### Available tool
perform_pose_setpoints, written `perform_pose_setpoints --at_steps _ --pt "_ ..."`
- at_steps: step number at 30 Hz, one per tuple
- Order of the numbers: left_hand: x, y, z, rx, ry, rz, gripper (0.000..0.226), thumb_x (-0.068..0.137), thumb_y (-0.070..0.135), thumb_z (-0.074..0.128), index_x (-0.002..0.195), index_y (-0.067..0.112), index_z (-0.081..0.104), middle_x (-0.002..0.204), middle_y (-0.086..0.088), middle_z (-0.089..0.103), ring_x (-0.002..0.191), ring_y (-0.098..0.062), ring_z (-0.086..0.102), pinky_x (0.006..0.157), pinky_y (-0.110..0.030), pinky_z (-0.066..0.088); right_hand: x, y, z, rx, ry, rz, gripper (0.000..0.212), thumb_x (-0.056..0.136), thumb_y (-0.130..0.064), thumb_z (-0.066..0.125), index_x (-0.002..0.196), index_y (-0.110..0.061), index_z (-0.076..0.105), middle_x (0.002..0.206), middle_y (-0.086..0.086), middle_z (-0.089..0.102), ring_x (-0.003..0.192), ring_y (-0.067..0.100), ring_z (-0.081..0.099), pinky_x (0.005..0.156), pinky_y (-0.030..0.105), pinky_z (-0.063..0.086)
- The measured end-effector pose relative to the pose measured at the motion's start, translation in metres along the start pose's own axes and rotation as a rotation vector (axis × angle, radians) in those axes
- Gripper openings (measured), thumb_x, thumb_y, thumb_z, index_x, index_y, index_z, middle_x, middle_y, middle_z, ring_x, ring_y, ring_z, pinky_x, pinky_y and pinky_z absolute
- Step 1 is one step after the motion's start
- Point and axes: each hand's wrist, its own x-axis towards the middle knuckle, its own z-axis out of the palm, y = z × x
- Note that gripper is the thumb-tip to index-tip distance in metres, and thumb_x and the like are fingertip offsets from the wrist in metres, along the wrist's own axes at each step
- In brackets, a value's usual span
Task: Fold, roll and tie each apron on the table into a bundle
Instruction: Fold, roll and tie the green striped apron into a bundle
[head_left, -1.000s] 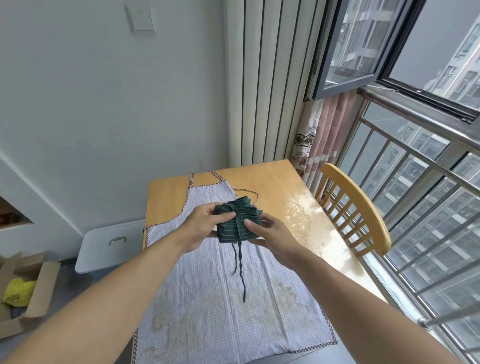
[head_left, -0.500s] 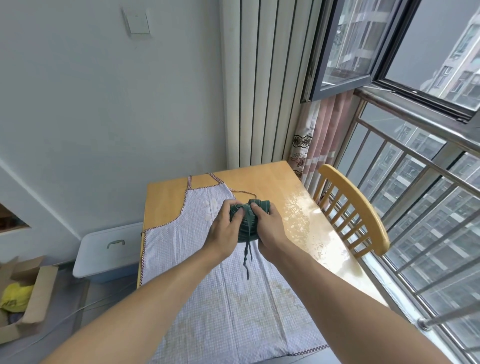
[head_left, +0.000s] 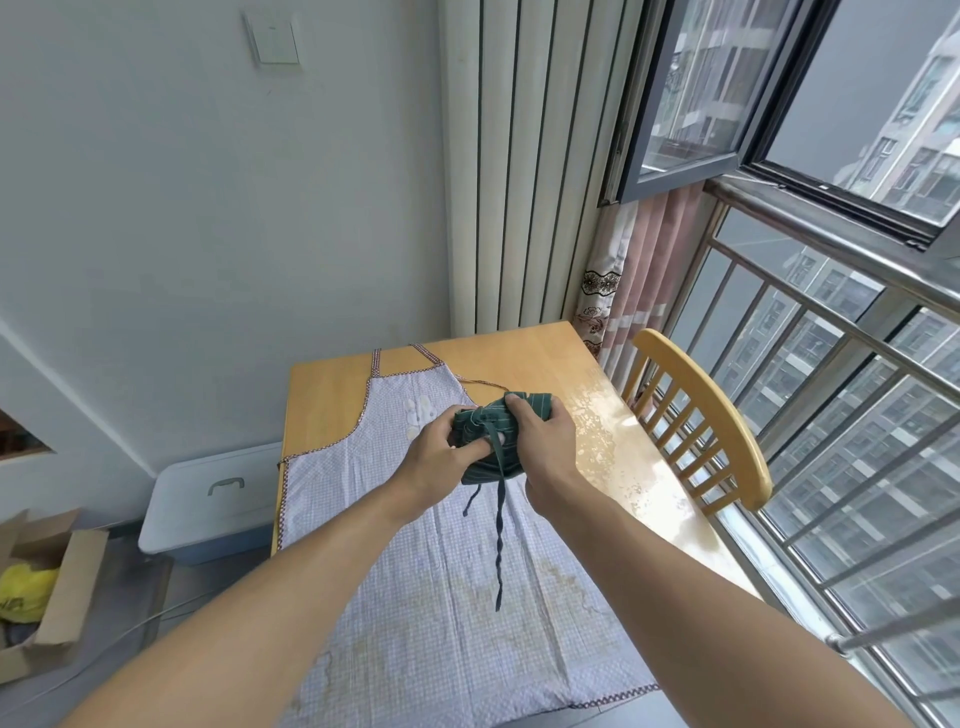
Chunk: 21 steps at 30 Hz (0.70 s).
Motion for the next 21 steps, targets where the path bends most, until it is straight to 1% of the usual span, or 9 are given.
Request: perform_pose_setpoints --at_steps 4,7,10,13,15,17,18,20,21 --pt "0.002 0.003 0.000 0.032 0.023 0.019 0.026 0.085 0.034 0.077 0.105 0.021 0.068 0.099 0.000 0.077 0.095 -0.016 0.073 0.087 -0.033 0.058 -0.001 -0.005 0.001 -0.002 -0.017 -0.029 0.023 0.093 -0.030 0.071 0.095 -0.008 0.064 0.087 0.012 0.072 0.077 0.021 0.071 0.075 0.039 0.061" --pt "0.006 0.010 -0.002 0.045 0.117 0.041 0.023 0.092 0.039 0.071 0.105 0.020 0.071 0.098 0.003 0.077 0.093 -0.014 0.073 0.082 -0.031 0.058 -0.001 -0.009 0.000 0.195 -0.089 0.100 0.046 0.099 -0.052 0.055 0.104 -0.008 0.065 0.097 0.014 0.075 0.089 0.028 0.073 0.087 0.045 0.059" --pt "0.014 0.019 -0.006 -0.060 0.192 -0.009 0.028 0.096 0.042 0.065 0.108 0.018 0.074 0.101 0.001 0.078 0.096 -0.017 0.073 0.082 -0.032 0.058 -0.004 -0.005 -0.008 0.297 -0.098 0.150 0.033 0.107 -0.027 0.041 0.099 -0.005 0.064 0.091 0.013 0.069 0.084 0.027 0.065 0.098 0.046 0.052" --pt "0.020 0.022 -0.010 -0.088 0.230 -0.052 0.030 0.096 0.043 0.064 0.105 0.017 0.076 0.099 0.002 0.079 0.096 -0.018 0.073 0.086 -0.035 0.057 -0.012 0.008 -0.015 0.090 -0.347 0.197 0.039 0.107 -0.018 0.028 0.116 -0.005 0.063 0.100 0.014 0.075 0.101 0.030 0.066 0.106 0.047 0.047" --pt "0.024 0.021 -0.012 -0.111 0.233 -0.078 0.030 0.097 0.043 0.062 0.104 0.017 0.077 0.098 0.002 0.079 0.098 -0.019 0.073 0.088 -0.037 0.056 -0.015 0.014 -0.020 -0.015 -0.483 0.236 0.040 0.107 -0.020 0.029 0.125 -0.005 0.061 0.106 0.015 0.076 0.105 0.030 0.071 0.104 0.043 0.045" --pt "0.026 0.020 -0.013 -0.131 0.258 -0.082 0.029 0.098 0.041 0.062 0.104 0.017 0.076 0.099 0.001 0.078 0.098 -0.020 0.073 0.085 -0.036 0.056 -0.016 0.017 -0.023 -0.107 -0.477 0.203 0.031 0.108 -0.016 0.039 0.122 -0.001 0.062 0.087 0.010 0.073 0.088 0.027 0.071 0.095 0.039 0.051" --pt "0.026 0.021 -0.014 -0.110 0.291 -0.079 0.028 0.098 0.041 0.062 0.105 0.017 0.075 0.100 0.000 0.078 0.096 -0.019 0.073 0.081 -0.035 0.057 -0.017 0.018 -0.025 -0.198 -0.458 0.151 0.027 0.107 -0.015 0.046 0.118 0.000 0.065 0.076 0.006 0.067 0.076 0.023 0.065 0.083 0.034 0.054" --pt "0.027 0.018 -0.016 -0.054 0.349 -0.065 0.029 0.096 0.043 0.064 0.108 0.018 0.071 0.102 0.000 0.076 0.094 -0.018 0.072 0.075 -0.032 0.057 -0.018 0.016 -0.030 -0.511 -0.447 -0.005 0.025 0.106 -0.025 0.054 0.108 -0.008 0.072 0.069 0.002 0.062 0.061 0.016 0.052 0.062 0.032 0.046" --pt "0.026 0.017 -0.017 -0.020 0.364 -0.059 0.030 0.095 0.044 0.065 0.110 0.018 0.069 0.103 0.000 0.075 0.093 -0.017 0.071 0.072 -0.031 0.057 -0.019 0.012 -0.033 -0.709 -0.454 -0.103 0.027 0.105 -0.032 0.055 0.104 -0.012 0.074 0.072 0.003 0.066 0.059 0.017 0.053 0.059 0.036 0.047"
